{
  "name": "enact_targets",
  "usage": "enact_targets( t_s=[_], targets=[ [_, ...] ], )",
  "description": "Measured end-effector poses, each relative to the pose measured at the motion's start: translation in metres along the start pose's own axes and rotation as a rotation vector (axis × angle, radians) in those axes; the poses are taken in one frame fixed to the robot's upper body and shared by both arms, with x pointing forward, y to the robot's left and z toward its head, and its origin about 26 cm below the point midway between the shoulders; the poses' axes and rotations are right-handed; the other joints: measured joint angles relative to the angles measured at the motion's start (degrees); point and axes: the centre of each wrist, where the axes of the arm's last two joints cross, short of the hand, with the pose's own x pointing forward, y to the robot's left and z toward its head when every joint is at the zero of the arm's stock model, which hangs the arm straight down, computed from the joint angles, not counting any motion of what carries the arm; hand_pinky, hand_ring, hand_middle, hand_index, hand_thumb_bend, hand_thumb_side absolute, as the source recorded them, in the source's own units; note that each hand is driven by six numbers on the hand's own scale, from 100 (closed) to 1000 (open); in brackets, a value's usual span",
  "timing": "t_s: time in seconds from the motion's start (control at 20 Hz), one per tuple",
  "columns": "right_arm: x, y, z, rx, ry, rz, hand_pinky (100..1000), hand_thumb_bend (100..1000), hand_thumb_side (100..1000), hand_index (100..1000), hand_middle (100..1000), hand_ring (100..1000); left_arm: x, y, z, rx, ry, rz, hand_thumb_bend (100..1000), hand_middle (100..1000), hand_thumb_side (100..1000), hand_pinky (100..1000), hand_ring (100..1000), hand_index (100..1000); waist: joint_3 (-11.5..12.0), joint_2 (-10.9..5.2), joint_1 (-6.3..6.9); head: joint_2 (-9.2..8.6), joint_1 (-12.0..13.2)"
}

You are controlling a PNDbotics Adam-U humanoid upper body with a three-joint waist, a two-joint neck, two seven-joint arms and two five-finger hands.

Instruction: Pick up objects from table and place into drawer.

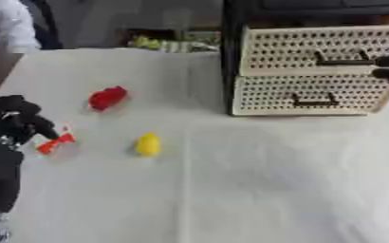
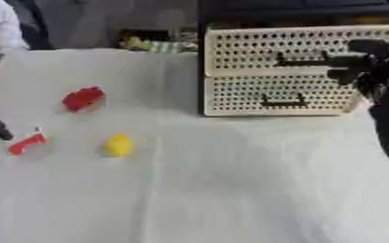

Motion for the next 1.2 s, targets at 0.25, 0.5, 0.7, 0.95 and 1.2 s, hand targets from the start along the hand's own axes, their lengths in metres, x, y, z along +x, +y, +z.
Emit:
enact_targets(
  t_s=[0.25, 0.5, 0.7, 0.95, 1.2],
  targets=[
    [0.029, -0.022, -0.035, 0.221, -0.116, 0.209, 716, 100, 1000, 791, 474, 741, 0.0, 0.001, 0.002, -0.001, -0.001, -0.002, 114, 581, 926, 481, 535, 723, 0.0, -0.59, 0.04, 0.51, -0.1],
    [0.055, -0.033, -0.062, 0.47, -0.155, 0.385, 695, 100, 1000, 792, 493, 722, 0.0, 0.002, 0.002, -0.007, -0.011, -0.004, 111, 581, 921, 480, 534, 723, -0.2, -1.19, 0.22, 0.98, -0.2],
    [0.069, -0.042, -0.078, 0.656, -0.149, 0.482, 681, 100, 1000, 794, 504, 710, 0.0, 0.001, 0.003, -0.012, -0.009, -0.001, 107, 582, 914, 480, 534, 723, -0.4, -1.42, 0.12, 1.02, -0.2],
    [0.07, -0.058, -0.094, 0.829, -0.098, 0.551, 648, 100, 991, 794, 475, 670, 0.0, 0.003, 0.004, -0.019, -0.008, -0.004, 106, 582, 913, 480, 534, 723, -0.7, -1.87, -0.01, 1.0, 0.1],
    [0.063, -0.073, -0.108, 0.969, -0.038, 0.593, 581, 100, 970, 800, 452, 601, 0.0, 0.004, 0.005, -0.023, -0.005, -0.006, 103, 583, 908, 480, 534, 723, -1.2, -2.22, -0.38, 0.94, 0.5]
  ],
)
